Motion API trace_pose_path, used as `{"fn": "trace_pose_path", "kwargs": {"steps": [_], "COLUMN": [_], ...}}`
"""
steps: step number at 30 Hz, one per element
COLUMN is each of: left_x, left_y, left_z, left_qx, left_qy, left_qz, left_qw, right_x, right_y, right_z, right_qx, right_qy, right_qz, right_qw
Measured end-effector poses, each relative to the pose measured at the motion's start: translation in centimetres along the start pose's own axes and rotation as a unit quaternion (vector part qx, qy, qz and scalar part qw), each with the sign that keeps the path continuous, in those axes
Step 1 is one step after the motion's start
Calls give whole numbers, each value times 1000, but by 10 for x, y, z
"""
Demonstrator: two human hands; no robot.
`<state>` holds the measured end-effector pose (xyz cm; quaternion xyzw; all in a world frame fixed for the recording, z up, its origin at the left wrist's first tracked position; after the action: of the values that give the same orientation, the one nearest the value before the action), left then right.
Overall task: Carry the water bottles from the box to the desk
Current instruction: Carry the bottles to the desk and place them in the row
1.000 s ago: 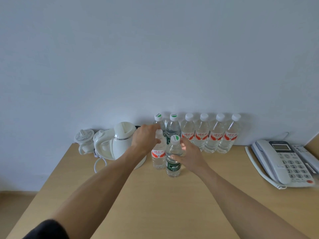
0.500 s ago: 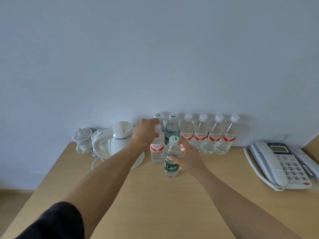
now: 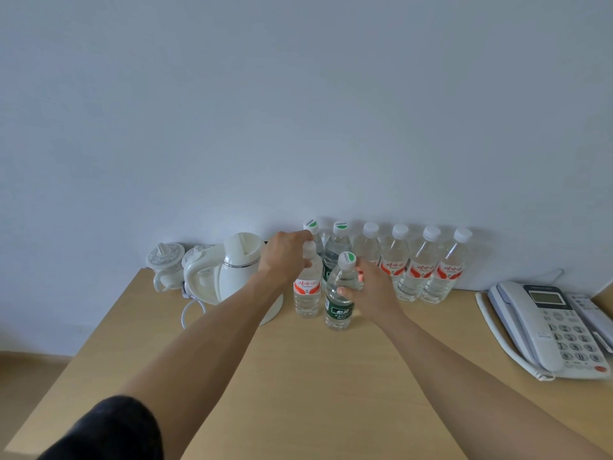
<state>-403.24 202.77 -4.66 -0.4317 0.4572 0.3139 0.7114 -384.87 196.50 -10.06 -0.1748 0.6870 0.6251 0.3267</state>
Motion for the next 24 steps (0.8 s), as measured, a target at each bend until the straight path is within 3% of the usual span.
{"fn": "trace_pose_path", "kwargs": {"steps": [24], "left_x": [4], "left_y": [0], "left_z": [0], "left_qx": [-14], "left_qy": [-6], "left_qz": [-40], "left_qw": [999], "right_x": [-5], "right_y": [15], "right_z": [28], "right_qx": [-47], "right_qy": [-11], "right_qz": [-23], "right_qw": [999]}}
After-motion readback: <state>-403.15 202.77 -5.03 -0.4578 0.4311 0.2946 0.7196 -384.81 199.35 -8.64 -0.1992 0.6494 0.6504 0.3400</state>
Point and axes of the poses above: each hand's wrist, its own z-axis towards the middle knuckle, its own x-axis out of the palm, y = z × x, the point moved 4 cm from there along z, towards the middle knuckle, and after that the axes turned 10 degrees about x, right-handed, at the moved point
